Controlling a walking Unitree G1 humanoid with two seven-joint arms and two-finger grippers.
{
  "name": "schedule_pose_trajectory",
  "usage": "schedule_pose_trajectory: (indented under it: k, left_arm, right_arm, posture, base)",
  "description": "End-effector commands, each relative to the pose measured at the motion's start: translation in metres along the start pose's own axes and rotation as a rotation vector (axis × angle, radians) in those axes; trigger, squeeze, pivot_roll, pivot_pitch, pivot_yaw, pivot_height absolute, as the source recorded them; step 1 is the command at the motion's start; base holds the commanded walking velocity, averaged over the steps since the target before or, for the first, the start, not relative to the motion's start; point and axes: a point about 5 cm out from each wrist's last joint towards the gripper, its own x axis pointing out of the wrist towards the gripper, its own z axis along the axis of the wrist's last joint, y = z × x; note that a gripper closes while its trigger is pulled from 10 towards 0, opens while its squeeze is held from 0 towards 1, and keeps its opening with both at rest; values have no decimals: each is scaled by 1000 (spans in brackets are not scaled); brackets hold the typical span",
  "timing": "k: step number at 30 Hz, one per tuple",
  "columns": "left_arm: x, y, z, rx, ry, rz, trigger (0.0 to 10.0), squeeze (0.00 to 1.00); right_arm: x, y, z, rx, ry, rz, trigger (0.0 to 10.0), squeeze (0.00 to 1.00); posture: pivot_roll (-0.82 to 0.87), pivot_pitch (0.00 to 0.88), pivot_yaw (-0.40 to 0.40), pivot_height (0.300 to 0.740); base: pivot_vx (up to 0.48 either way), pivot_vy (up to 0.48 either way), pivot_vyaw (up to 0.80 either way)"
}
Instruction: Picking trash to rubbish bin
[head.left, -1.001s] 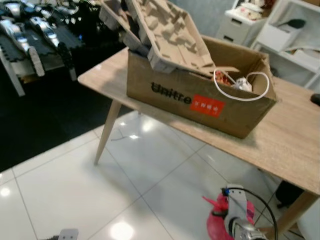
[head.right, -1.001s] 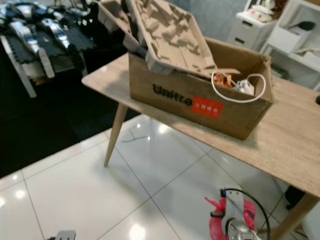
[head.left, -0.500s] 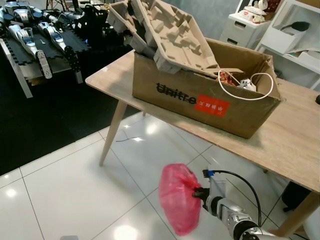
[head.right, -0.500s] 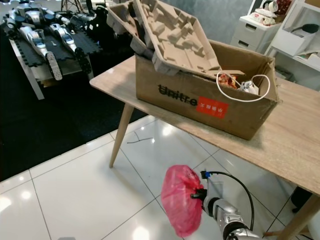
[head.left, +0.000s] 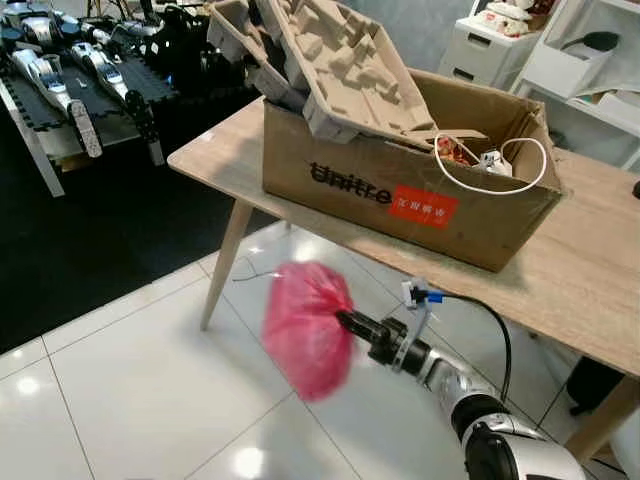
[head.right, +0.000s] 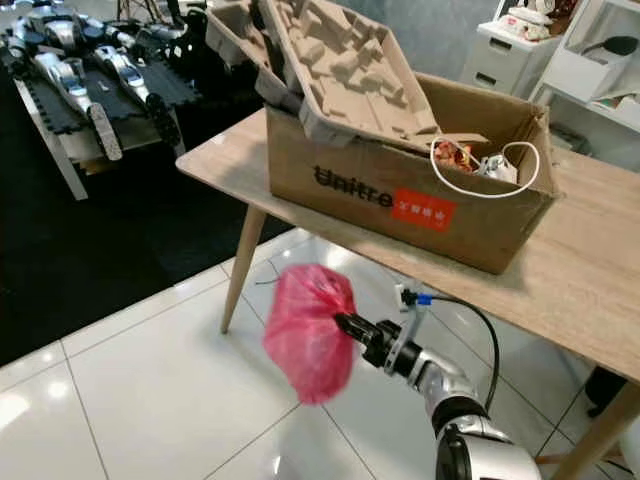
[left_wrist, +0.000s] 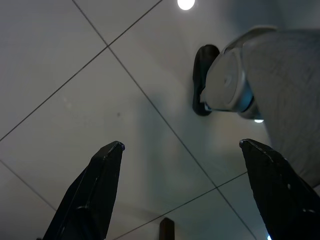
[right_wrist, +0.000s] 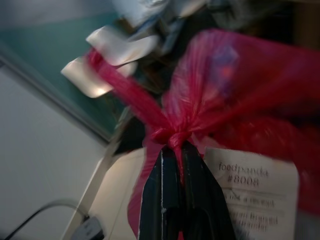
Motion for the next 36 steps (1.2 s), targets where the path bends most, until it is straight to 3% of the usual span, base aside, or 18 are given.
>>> schedule_pose_trajectory:
  k: [1, 3, 6, 9, 11, 17, 18, 19, 21, 24, 29, 31, 33, 35, 36]
  left_arm:
    - [0, -8, -8, 1, 25, -16, 10000, 0]
    - [0, -8, -8, 1, 25, -16, 10000, 0]
    - [0, -7, -7, 0, 22, -15, 10000, 0]
    - [0, -7, -7, 1, 22, -15, 10000, 0]
    - [0, -6, -7, 3, 19, -16, 10000, 0]
    - [0, -7, -7, 6, 18, -18, 10000, 0]
    - [0, -7, -7, 6, 18, -18, 10000, 0]
    - [0, -8, -7, 7, 17, -22, 10000, 0]
    - [0, -9, -7, 7, 16, -24, 10000, 0]
    - [1, -13, -5, 12, 13, -31, 10000, 0]
    - [1, -15, -4, 16, 11, -37, 10000, 0]
    - [1, -15, -4, 16, 11, -37, 10000, 0]
    - [1, -16, -3, 19, 11, -39, 10000, 0]
    - [1, -16, -3, 22, 10, -41, 10000, 0]
    - [1, -16, -3, 22, 10, -41, 10000, 0]
  right_arm:
    - [5, 10, 1, -34, 68, 148, 10000, 0]
    - [5, 10, 1, -34, 68, 148, 10000, 0]
    - [19, 35, 17, -89, 103, 443, 10000, 0]
    - [22, 40, 23, -97, 80, 487, 10000, 0]
    - [28, 60, 46, -141, 6, 612, 10000, 0]
    - [34, 83, 81, -225, -114, 707, 10000, 0]
    - [34, 83, 81, -225, -114, 707, 10000, 0]
    - [37, 94, 104, -306, -191, 721, 10000, 0]
    - [39, 98, 113, -338, -221, 719, 10000, 0]
    - [42, 113, 151, -498, -326, 636, 10000, 0]
    - [40, 127, 182, -589, -416, 597, 10000, 0]
    - [40, 127, 182, -589, -416, 597, 10000, 0]
    - [39, 132, 194, -626, -448, 582, 10000, 0]
    - [37, 140, 222, -706, -527, 509, 10000, 0]
    - [37, 140, 222, -706, -527, 509, 10000, 0]
  posture:
    - [161, 95, -89, 740]
    - [161, 95, -89, 740]
    - [164, 95, -90, 740]
    - [164, 96, -88, 740]
    - [164, 96, -89, 740]
    - [161, 99, -90, 740]
    - [161, 99, -90, 740]
    - [159, 99, -90, 740]
    - [159, 99, -90, 740]
    - [153, 100, -88, 740]
    - [146, 99, -87, 740]
    - [146, 99, -87, 740]
    - [147, 98, -87, 740]
    - [147, 97, -90, 740]
    - [147, 97, -90, 740]
  base:
    - [0, 0, 0]
    - [0, 0, 0]
    - [0, 0, 0]
    - [0, 0, 0]
    - [0, 0, 0]
    - [0, 0, 0]
    - [0, 0, 0]
    - [0, 0, 0]
    - [0, 0, 0]
    - [0, 0, 0]
    - [0, 0, 0]
    - [0, 0, 0]
    - [0, 0, 0]
    - [0, 0, 0]
    - [0, 0, 0]
